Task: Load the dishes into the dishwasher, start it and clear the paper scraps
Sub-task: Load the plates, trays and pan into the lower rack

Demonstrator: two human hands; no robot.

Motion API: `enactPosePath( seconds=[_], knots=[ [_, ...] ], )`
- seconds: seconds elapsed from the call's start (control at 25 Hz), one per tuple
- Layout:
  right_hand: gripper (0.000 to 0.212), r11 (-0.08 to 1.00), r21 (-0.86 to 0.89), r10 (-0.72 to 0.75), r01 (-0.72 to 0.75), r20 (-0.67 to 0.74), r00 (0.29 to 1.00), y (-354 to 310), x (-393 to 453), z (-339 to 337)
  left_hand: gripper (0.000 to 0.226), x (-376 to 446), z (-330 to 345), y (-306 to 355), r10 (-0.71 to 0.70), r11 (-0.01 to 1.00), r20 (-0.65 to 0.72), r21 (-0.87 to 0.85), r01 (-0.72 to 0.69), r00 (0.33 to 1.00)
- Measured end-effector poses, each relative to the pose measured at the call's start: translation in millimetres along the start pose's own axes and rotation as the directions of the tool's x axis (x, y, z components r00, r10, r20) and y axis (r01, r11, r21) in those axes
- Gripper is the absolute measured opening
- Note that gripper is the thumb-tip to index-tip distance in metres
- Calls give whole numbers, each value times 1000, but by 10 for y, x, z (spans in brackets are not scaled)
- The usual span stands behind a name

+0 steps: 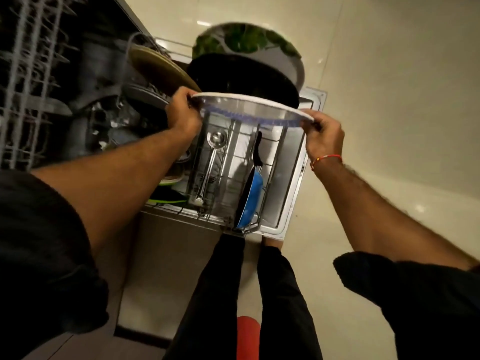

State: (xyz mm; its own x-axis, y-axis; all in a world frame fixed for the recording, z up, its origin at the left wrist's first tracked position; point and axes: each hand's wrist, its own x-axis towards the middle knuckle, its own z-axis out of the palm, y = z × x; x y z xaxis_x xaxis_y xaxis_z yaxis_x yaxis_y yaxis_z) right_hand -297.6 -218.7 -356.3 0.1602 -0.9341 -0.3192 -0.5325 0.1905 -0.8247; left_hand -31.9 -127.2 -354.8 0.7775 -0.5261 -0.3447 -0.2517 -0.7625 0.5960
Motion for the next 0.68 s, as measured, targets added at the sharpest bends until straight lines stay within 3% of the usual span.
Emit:
enactPosePath(
  seconds=[0.12,0.28,0.52,0.68],
  knots=[
    [24,998,-50,-33,33,-10,999,147,198,159,17,242,219,-148,17,996,62,92,-23,998],
    [23,992,-120,-39,46,68,997,220,302,343,14,349,312,-267,-99,994,75,63,94,992],
    [26,994,-107,26,-17,86,996,202,309,433,75,361,336,-168,-145,982,208,147,116,967],
    [51,990,-137,49,-30,139,989,231,323,413,85,294,387,-117,-131,987,195,113,110,972]
  ],
)
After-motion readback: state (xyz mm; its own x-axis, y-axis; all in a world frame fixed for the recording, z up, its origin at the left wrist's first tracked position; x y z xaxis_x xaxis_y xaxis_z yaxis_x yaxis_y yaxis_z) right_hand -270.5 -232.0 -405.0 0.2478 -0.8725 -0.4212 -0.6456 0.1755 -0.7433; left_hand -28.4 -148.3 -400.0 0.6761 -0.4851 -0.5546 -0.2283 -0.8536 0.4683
